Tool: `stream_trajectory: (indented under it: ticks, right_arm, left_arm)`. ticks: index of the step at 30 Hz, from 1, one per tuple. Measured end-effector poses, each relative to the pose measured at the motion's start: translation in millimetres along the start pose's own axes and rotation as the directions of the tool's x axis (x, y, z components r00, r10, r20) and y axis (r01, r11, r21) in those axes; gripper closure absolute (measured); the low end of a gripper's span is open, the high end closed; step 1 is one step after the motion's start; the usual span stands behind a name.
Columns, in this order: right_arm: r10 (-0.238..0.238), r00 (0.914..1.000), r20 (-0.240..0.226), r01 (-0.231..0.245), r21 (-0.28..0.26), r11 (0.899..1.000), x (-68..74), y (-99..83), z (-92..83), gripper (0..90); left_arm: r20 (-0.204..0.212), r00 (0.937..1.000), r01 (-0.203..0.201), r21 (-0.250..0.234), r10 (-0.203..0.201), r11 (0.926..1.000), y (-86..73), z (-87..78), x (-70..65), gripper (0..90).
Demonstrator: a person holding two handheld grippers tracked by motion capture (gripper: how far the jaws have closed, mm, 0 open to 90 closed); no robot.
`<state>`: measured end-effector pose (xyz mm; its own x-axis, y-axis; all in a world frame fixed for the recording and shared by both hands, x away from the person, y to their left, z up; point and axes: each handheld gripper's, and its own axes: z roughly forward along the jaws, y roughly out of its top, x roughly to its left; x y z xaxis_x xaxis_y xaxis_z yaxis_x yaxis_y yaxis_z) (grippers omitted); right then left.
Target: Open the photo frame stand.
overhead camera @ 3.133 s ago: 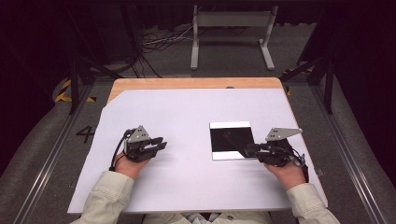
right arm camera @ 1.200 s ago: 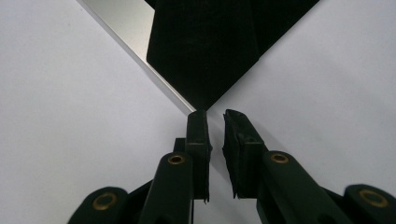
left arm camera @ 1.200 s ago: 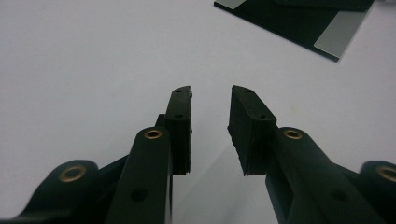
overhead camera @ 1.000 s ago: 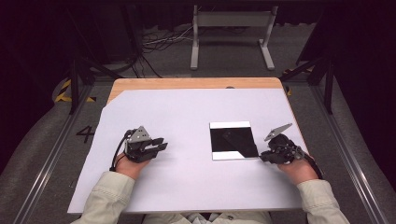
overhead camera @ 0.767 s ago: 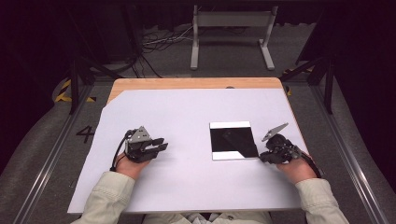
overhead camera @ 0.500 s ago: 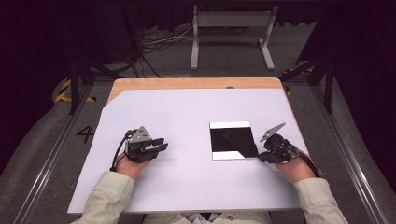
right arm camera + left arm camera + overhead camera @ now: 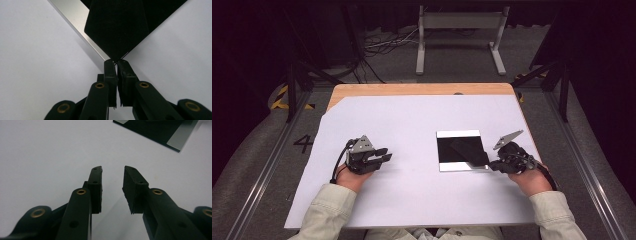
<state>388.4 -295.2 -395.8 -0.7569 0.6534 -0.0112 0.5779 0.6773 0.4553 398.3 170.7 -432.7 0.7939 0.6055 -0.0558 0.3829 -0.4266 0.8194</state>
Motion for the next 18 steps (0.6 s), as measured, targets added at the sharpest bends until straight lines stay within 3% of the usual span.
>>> stream_trajectory:
  ticks: [10,18]
  right_arm:
    - [0.017,0.9998,-0.008,-0.018,-0.118,0.993,0.0,3.0,-16.6,90.0]
    - [0.057,0.9984,-0.005,-0.057,-0.172,0.983,2.9,9.8,-21.5,90.0]
  left_arm:
    - [-0.002,1.0,0.001,0.001,-0.001,1.0,-0.1,0.4,-0.3,68.9]
    - [0.001,1.0,-0.002,0.001,0.002,1.0,0.0,1.5,-0.9,68.8]
